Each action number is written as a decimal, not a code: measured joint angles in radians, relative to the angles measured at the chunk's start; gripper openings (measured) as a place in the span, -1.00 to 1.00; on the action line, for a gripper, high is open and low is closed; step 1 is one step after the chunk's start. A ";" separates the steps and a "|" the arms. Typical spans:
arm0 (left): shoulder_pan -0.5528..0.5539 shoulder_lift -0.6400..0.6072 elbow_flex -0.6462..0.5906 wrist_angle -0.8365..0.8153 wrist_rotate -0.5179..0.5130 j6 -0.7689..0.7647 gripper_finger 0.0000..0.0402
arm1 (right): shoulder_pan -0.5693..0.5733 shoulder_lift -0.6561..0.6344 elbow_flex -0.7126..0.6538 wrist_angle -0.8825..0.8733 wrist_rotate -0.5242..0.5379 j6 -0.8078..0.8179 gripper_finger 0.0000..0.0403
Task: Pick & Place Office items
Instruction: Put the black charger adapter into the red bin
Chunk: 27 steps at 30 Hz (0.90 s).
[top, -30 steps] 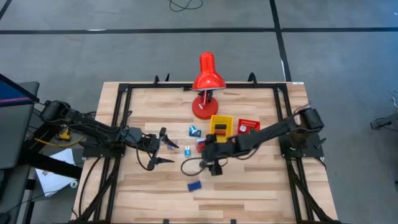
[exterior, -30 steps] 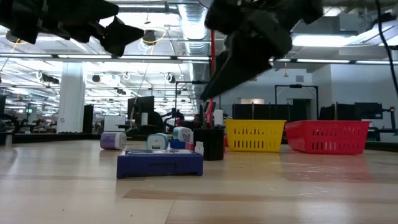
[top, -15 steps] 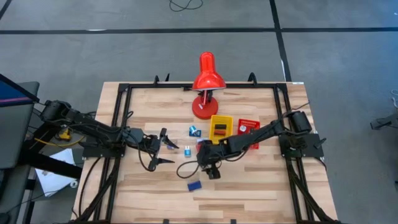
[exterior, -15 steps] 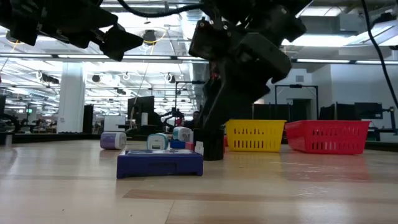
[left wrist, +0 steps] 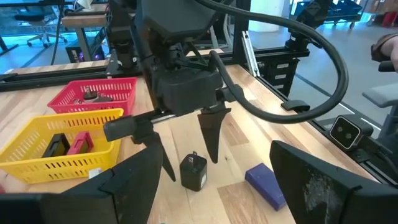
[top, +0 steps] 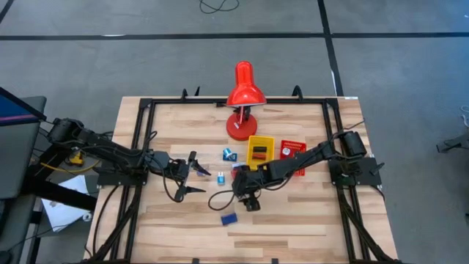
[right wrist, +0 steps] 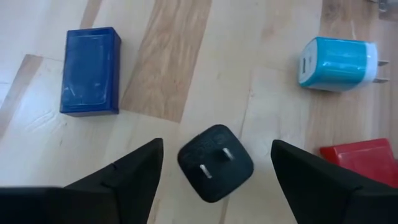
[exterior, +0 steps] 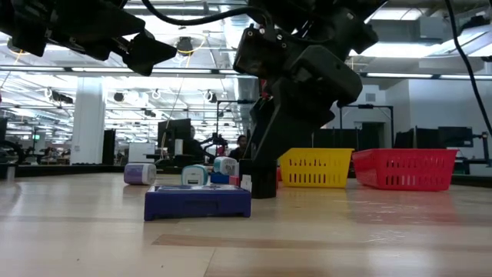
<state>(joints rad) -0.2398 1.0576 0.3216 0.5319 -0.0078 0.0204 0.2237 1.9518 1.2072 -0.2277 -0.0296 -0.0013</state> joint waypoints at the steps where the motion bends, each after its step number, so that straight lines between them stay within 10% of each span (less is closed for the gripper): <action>1: 0.000 0.000 0.000 0.000 0.000 0.000 0.45 | -0.001 0.000 0.000 0.000 0.000 0.000 0.43; 27: 0.000 0.000 0.000 -0.001 0.003 0.000 0.45 | -0.003 0.043 0.000 0.032 0.003 -0.007 0.11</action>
<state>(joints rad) -0.2398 1.0576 0.3218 0.5312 -0.0047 0.0208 0.2203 1.9949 1.2076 -0.1962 -0.0261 -0.0082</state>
